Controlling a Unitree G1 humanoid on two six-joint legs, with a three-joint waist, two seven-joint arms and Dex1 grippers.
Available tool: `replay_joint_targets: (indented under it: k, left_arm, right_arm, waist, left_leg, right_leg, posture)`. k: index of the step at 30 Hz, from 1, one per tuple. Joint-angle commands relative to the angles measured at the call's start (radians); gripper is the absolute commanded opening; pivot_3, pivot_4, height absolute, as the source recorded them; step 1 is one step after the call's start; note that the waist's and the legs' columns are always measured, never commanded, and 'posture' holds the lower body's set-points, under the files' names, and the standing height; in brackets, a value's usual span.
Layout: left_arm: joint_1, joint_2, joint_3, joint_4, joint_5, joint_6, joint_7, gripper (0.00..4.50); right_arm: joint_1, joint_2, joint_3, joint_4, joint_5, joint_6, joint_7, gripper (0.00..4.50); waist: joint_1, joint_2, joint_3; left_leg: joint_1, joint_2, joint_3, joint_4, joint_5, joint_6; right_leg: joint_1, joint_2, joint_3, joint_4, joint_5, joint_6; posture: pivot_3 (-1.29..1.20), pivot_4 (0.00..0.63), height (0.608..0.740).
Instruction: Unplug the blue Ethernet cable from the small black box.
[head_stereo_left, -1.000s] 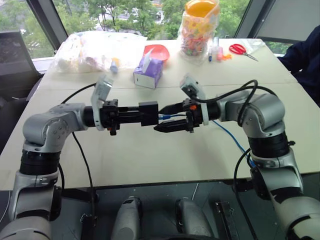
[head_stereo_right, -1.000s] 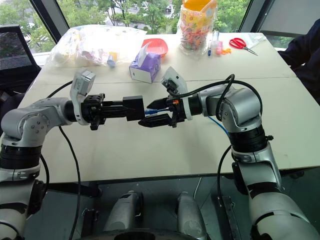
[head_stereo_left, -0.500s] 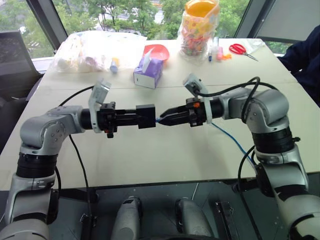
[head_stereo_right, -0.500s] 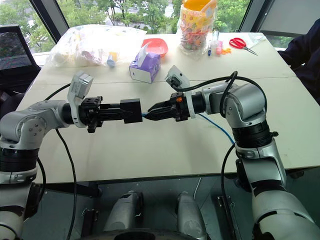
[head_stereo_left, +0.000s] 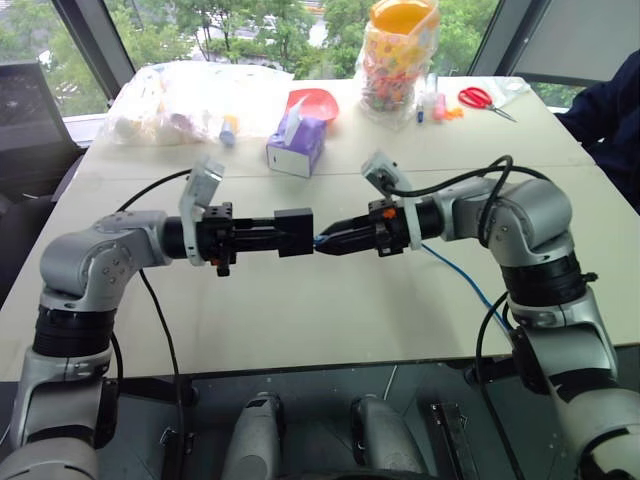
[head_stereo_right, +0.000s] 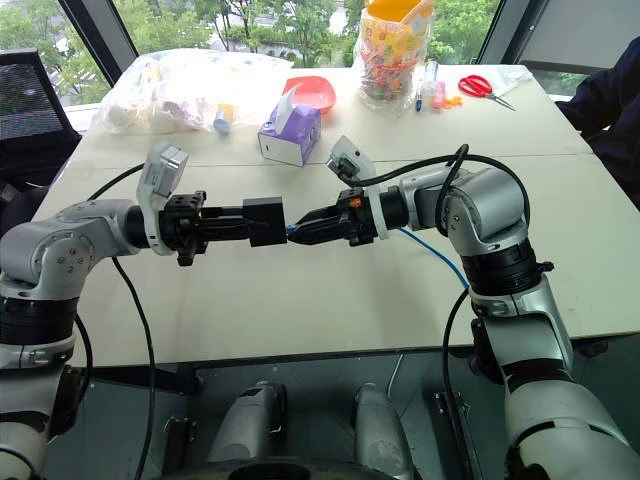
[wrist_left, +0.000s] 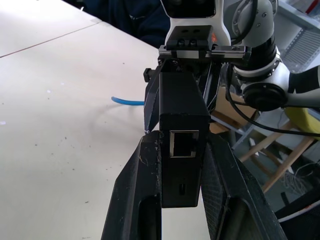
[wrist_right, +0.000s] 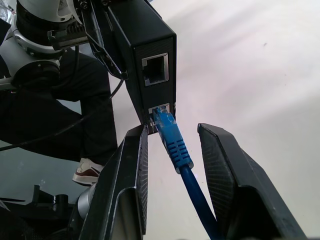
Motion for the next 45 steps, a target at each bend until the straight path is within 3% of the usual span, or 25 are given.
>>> replay_joint_targets:
  k: [1,2,13,29,36,41,45]
  left_arm:
    - [-0.022,0.012,0.005,-0.046,-0.004,-0.016,-0.002,0.46]
    - [-0.021,0.013,0.003,-0.049,-0.003,-0.016,-0.002,0.46]
    - [-0.011,0.018,-0.015,-0.06,0.009,-0.03,-0.012,0.46]
    - [0.1,0.12,0.04,-0.043,0.042,-0.112,-0.06,0.46]
    - [0.1,0.008,-0.044,-0.001,0.196,-0.281,0.032,0.46]
    - [0.048,-0.169,-0.137,0.162,0.384,-0.49,0.17,0.46]
    - [0.016,-0.245,-0.177,0.298,0.502,-0.653,0.211,0.46]
  right_arm:
    - [-0.038,-0.006,-0.004,-0.012,0.022,-0.019,0.016,0.21]
    - [-0.039,-0.007,-0.003,-0.011,0.021,-0.021,0.018,0.04]
    - [-0.039,-0.017,0.003,-0.014,0.025,-0.024,0.03,0.04]
    - [-0.021,-0.13,0.009,0.139,-0.047,-0.136,0.067,0.04]
    - [-0.03,0.013,0.036,0.325,-0.317,-0.529,-0.205,0.04]
    - [-0.137,0.16,0.023,0.722,-0.503,-0.702,-0.547,0.04]
    - [-0.159,0.2,-0.005,0.827,-0.547,-0.757,-0.642,1.74]
  waist:
    - [0.0,0.0,0.0]
    - [0.0,0.0,0.0]
    - [0.0,0.0,0.0]
    - [0.0,0.0,0.0]
    - [0.0,0.0,0.0]
    - [0.003,0.0,0.0]
    - [0.001,0.0,0.0]
  left_leg:
    - [0.0,0.0,0.0,0.0,0.0,0.0]
    - [0.0,0.0,0.0,0.0,0.0,0.0]
    - [0.0,0.0,0.0,0.0,0.0,0.0]
    - [-0.002,0.0,0.0,-0.001,0.0,0.0]
    - [-0.002,0.0,0.001,0.0,0.0,0.0]
    - [-0.004,-0.001,0.001,0.001,0.0,0.0]
    - [-0.006,-0.001,0.001,0.001,0.0,0.001]
  right_leg:
    - [0.0,0.0,0.0,0.0,0.0,0.0]
    - [0.0,0.0,0.0,0.0,0.0,0.0]
    - [0.0,0.0,0.0,0.0,0.0,0.0]
    - [-0.002,0.0,0.0,-0.002,0.0,0.0]
    - [-0.002,0.0,0.0,-0.002,0.0,0.0]
    - [-0.002,0.0,0.0,-0.002,0.0,0.0]
    - [-0.003,0.0,0.0,-0.002,0.002,0.004]
  posture:
    - [0.0,0.15,0.735]
    - [0.0,0.15,0.735]
    - [0.0,0.15,0.735]
    - [0.0,0.15,0.735]
    - [0.0,0.15,0.735]
    - [0.0,0.15,0.735]
    - [0.0,0.15,0.735]
